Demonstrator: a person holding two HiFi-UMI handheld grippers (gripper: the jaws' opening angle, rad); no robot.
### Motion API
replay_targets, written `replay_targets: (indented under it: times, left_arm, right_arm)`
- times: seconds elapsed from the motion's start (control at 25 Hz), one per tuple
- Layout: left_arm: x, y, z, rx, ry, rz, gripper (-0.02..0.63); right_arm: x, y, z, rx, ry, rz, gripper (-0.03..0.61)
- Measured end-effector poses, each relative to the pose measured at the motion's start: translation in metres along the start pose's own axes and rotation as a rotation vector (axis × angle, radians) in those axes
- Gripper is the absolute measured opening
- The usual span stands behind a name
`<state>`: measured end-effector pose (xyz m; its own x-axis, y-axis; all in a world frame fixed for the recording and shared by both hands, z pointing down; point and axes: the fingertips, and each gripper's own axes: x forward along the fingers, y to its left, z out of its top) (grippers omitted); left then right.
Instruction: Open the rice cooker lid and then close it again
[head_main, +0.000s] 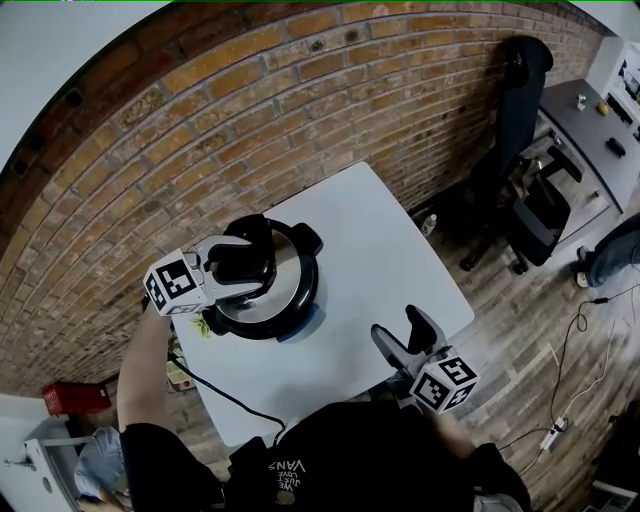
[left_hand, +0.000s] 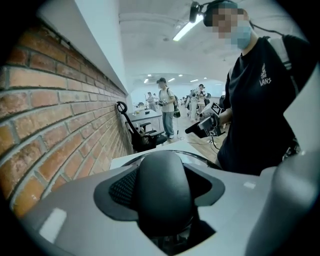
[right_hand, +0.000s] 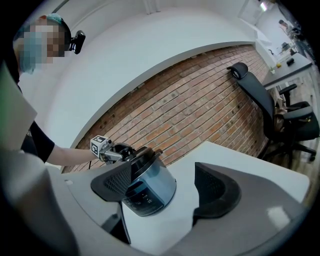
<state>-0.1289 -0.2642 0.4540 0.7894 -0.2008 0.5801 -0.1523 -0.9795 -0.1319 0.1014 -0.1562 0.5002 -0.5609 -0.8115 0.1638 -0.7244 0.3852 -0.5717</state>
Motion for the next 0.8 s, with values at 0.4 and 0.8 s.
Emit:
replay_targets:
  times: [0.4, 0.8]
  left_arm:
    - [0.001, 0.001, -0.001, -0.045, -0.030, 0.019, 0.281]
    - [0.001, 0.003, -0.002, -0.104, -0.022, 0.088, 0.284]
  right_arm:
    - [0.009, 0.009, -0.003, -0.007, 0.010, 0.020, 0.388]
    - [0.014, 0.019, -0.003, -0.016, 0.024, 0.045, 0.388]
